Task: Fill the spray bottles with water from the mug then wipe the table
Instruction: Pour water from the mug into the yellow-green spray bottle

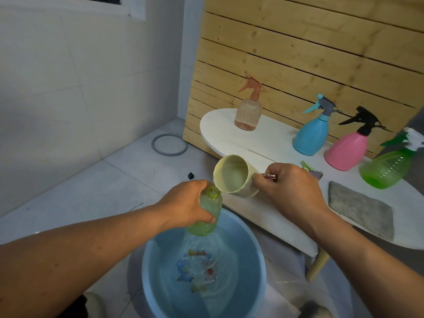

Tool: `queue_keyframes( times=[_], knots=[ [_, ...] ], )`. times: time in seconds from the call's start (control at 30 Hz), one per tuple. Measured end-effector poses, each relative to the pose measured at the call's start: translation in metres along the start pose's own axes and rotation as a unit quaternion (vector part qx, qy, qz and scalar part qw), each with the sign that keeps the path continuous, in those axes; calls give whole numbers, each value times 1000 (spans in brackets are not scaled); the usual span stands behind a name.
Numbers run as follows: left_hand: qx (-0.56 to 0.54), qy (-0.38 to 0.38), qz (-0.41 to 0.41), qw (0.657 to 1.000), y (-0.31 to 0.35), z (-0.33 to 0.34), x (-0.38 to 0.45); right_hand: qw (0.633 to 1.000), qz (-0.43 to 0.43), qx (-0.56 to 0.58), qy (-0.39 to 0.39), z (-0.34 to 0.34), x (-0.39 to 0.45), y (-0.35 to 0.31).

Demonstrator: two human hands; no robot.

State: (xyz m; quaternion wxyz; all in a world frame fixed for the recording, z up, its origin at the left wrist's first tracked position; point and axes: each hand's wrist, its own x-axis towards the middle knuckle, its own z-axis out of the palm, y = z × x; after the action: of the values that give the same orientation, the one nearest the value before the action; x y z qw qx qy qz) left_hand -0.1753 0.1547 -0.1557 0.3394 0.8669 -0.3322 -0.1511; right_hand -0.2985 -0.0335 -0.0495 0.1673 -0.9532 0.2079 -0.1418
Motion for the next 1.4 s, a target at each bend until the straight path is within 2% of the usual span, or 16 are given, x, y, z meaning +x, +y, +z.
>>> queue_keyframes(
  times=[1.4],
  knots=[
    [17, -2, 2, 1000, 1, 4, 0, 998, -39, -27, 31, 4, -4, 2]
  ],
)
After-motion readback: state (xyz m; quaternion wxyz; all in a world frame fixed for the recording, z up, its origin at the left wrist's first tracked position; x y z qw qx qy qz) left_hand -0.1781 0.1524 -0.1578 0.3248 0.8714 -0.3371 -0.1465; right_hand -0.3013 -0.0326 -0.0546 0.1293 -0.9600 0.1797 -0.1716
